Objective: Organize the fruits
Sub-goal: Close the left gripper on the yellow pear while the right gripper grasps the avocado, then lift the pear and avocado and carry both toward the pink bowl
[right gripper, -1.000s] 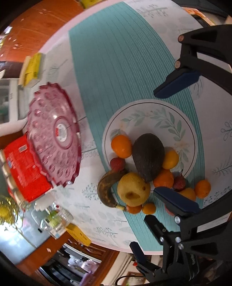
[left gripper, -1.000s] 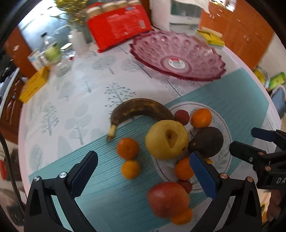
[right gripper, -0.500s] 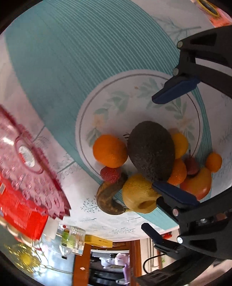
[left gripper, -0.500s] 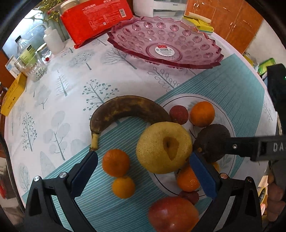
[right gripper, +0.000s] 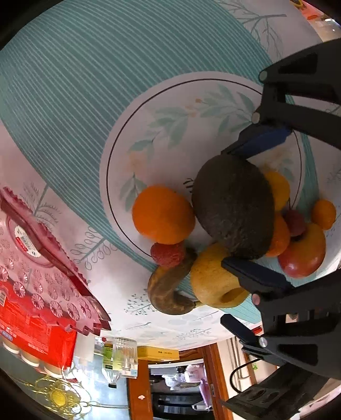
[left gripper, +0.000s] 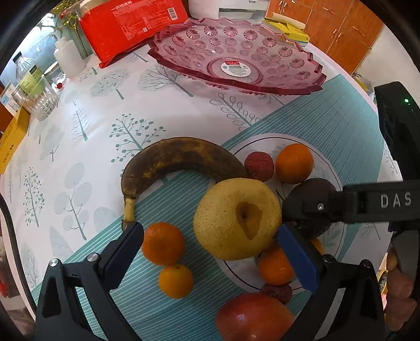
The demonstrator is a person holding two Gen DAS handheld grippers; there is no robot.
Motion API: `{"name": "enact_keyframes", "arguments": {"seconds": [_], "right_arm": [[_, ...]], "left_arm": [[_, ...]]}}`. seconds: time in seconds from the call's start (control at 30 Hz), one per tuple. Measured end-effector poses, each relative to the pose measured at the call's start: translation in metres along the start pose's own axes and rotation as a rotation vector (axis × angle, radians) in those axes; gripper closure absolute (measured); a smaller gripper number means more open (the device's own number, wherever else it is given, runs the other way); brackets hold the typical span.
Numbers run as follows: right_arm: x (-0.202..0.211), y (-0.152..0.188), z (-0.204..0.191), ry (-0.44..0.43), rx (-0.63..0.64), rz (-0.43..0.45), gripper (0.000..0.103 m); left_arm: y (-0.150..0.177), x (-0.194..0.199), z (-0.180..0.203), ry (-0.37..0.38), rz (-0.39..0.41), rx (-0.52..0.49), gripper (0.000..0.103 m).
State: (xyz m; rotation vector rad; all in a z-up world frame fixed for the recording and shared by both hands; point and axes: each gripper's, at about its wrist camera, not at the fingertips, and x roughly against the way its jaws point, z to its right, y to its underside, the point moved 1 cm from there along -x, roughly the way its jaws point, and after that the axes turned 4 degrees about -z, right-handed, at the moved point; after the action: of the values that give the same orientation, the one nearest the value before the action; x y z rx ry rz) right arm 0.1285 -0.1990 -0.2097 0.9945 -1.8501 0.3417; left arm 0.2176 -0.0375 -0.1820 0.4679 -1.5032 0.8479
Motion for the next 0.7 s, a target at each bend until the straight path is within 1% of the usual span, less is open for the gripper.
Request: {"name": "enact_keyframes", "arguments": {"seconds": [0.3, 0.37, 0.4, 0.47, 0.53, 0.57, 0.6, 0.7], "right_arm": [[0.015, 0.001, 0.017, 0.065, 0.02, 0.052, 0.029], [0.018, 0.001, 0.024, 0.066, 0.015, 0.062, 0.029], [0.019, 0.001, 0.025, 0.067, 0.013, 0.064, 0.029], [0.022, 0.001, 0.029, 0.076, 0.017, 0.075, 0.029], [0.024, 0.002, 0.031, 0.08, 0.02, 0.08, 0.029], [0.024, 0.003, 0.032, 0.079, 0.022, 0.082, 0.029], [0.026, 0.004, 0.033, 0.078, 0.027, 0.086, 0.029], [0.03, 0.007, 0.031, 0.087, 0.049, 0.104, 0.029]], "left_arm": [[-0.009, -0.013, 0.008, 0.03, -0.032, 0.01, 0.001], [-0.011, -0.016, 0.013, 0.017, -0.03, 0.0, 0.005], [-0.011, -0.017, 0.015, 0.009, -0.03, -0.008, 0.009], [-0.012, -0.019, 0.021, -0.01, -0.036, -0.027, 0.012], [-0.013, -0.021, 0.027, -0.035, -0.039, -0.049, 0.022], [-0.013, -0.021, 0.03, -0.031, -0.045, -0.06, 0.026], [-0.013, -0.022, 0.033, -0.034, -0.051, -0.063, 0.029], [-0.013, -0.021, 0.037, -0.056, -0.049, -0.069, 0.029]]}}
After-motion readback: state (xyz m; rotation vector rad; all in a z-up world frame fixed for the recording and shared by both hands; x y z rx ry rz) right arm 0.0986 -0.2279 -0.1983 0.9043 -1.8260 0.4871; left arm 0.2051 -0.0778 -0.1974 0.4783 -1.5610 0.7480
